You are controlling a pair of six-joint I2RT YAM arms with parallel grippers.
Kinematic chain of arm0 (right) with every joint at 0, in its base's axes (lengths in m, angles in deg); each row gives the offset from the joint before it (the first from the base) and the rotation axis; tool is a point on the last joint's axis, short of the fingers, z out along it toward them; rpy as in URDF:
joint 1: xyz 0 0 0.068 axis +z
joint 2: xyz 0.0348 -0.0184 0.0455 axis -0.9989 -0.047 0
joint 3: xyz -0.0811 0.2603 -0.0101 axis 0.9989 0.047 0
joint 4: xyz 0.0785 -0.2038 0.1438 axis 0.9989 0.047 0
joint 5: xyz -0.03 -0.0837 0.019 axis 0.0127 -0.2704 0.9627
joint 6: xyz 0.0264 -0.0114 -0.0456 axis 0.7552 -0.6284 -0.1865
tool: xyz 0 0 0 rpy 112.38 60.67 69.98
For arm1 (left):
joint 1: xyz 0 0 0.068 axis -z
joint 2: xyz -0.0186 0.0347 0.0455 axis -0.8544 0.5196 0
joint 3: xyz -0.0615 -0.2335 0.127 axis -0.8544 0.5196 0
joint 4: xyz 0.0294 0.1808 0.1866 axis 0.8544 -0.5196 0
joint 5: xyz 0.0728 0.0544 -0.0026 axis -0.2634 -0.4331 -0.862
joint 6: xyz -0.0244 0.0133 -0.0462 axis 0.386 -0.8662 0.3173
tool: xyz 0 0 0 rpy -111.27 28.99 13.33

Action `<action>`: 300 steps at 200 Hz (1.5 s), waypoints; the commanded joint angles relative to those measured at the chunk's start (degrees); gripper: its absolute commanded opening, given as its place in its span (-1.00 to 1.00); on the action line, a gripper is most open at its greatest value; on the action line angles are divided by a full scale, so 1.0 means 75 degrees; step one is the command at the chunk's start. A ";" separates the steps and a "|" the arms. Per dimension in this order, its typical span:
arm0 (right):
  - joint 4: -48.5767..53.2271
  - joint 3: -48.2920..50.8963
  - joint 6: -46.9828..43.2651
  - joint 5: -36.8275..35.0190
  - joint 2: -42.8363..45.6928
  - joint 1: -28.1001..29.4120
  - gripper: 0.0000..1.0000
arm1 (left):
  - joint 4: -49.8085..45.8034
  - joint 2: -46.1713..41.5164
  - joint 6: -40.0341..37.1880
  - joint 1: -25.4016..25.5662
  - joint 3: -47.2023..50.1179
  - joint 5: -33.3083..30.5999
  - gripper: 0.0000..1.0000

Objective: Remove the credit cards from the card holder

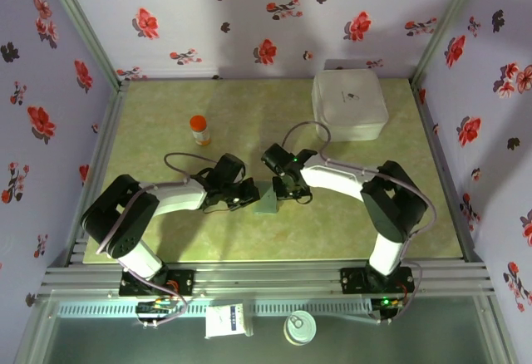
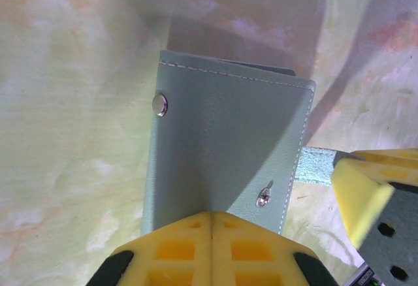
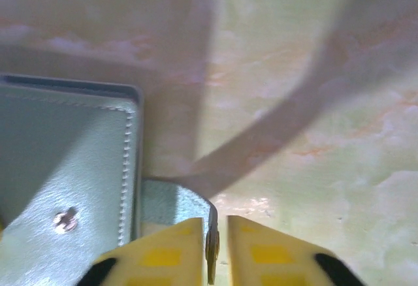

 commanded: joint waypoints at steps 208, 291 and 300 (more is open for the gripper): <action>-0.1825 0.0915 0.0431 0.1249 -0.0113 -0.0252 -0.81 | 0.0163 -0.0036 0.0124 0.0075 0.0000 0.0082 -0.89; -0.0054 0.0184 -0.0600 0.0731 0.0521 -0.0265 -0.94 | -0.0482 -0.1118 -0.0231 -0.0033 0.0008 -0.0543 -0.61; 0.0112 0.0091 -0.0685 0.0689 0.0580 -0.0273 -0.94 | -0.0531 -0.1217 -0.0288 -0.0067 0.0002 -0.0538 -0.59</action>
